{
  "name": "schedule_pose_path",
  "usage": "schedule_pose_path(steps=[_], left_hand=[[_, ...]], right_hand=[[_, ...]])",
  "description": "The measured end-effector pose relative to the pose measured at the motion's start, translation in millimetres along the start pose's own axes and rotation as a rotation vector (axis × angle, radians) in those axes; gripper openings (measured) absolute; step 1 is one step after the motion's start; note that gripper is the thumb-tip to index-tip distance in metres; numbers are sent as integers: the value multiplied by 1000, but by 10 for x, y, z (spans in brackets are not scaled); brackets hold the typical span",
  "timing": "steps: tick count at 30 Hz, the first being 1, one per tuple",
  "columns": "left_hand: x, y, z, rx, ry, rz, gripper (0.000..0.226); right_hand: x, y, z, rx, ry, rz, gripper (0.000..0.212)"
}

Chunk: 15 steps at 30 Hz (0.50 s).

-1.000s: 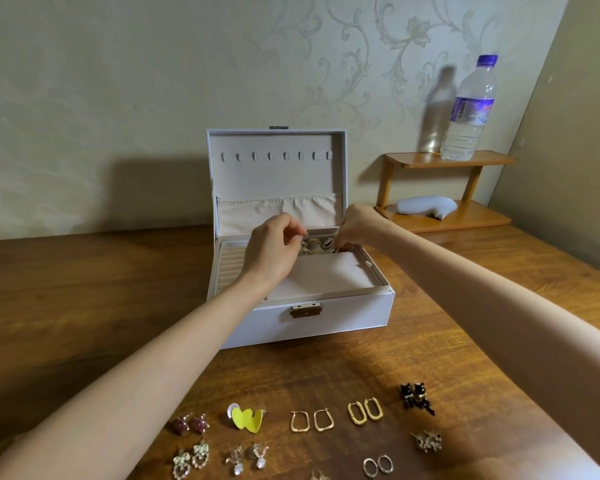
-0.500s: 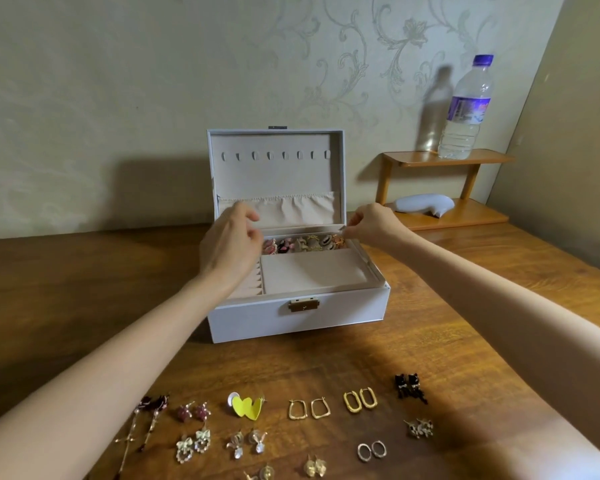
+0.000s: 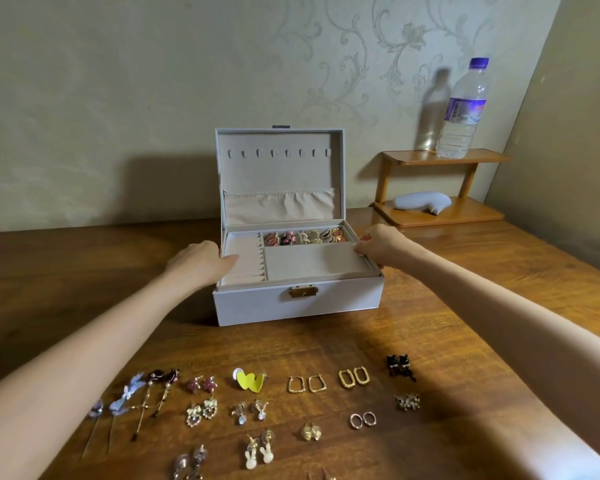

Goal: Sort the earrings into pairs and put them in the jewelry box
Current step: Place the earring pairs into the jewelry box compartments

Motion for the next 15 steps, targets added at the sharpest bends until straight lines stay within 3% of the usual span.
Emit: schedule_pose_path(steps=[15], left_hand=[[-22,52,11,-105,36,23,35]], right_hand=[[21,34,38,-54,24,-76,25]])
Point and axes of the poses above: each hand's wrist, its own z-axis towards the middle knuckle, its own y-axis out of the back of the hand, x = y × z, the point moved 4 cm from there along z, towards the middle knuckle
